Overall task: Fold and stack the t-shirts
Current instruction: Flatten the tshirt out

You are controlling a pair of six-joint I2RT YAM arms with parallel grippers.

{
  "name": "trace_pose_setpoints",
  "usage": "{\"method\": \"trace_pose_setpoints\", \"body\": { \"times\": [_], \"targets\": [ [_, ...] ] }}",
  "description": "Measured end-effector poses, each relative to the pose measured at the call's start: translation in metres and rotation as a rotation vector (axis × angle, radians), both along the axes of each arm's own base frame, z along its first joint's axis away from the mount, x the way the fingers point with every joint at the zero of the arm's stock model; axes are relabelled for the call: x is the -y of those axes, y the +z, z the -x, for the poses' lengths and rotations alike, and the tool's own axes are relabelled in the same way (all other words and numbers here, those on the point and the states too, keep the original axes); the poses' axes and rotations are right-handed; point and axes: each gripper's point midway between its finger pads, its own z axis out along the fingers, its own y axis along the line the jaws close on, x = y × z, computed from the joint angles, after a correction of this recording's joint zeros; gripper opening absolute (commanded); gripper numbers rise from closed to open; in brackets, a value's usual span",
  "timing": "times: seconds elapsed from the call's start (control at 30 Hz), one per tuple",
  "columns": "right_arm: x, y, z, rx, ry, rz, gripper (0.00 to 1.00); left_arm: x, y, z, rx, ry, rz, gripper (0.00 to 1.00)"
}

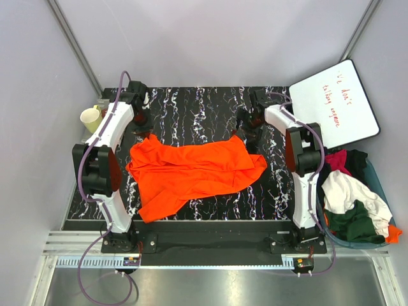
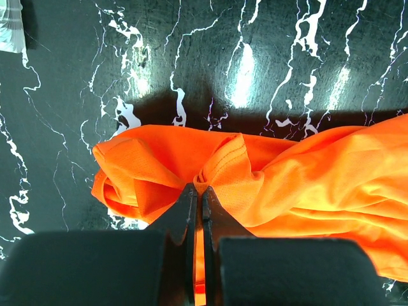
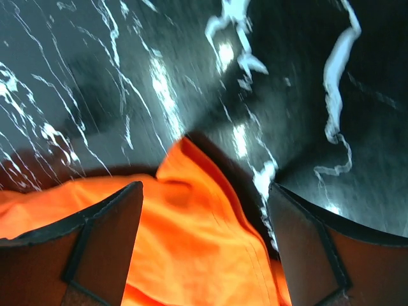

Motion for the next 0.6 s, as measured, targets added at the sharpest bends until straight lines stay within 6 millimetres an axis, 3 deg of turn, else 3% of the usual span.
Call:
{"method": "trace_pose_setpoints", "body": {
  "times": [0.17,0.37,0.4,0.5,0.6],
  "targets": [
    [-0.008,-0.002,-0.018,0.022,0.011,-0.021,0.8,0.0,0.0,0.0,0.0,0.0,0.0,0.0],
    [-0.025,-0.006,-0.032,0.025,0.056,-0.064,0.38,0.0,0.0,0.0,-0.001,0.0,0.0,0.0],
    [-0.029,-0.01,-0.031,0.013,0.067,-0.067,0.26,0.0,0.0,0.0,-0.001,0.0,0.0,0.0],
    [-0.038,-0.014,-0.023,-0.029,0.106,-0.066,0.09,0.0,0.0,0.0,-0.001,0.0,-0.001,0.0],
    [-0.045,-0.018,-0.005,-0.086,0.146,-0.053,0.02,0.0,0.0,0.001,-0.003,0.0,-0.001,0.0]
  ]
}}
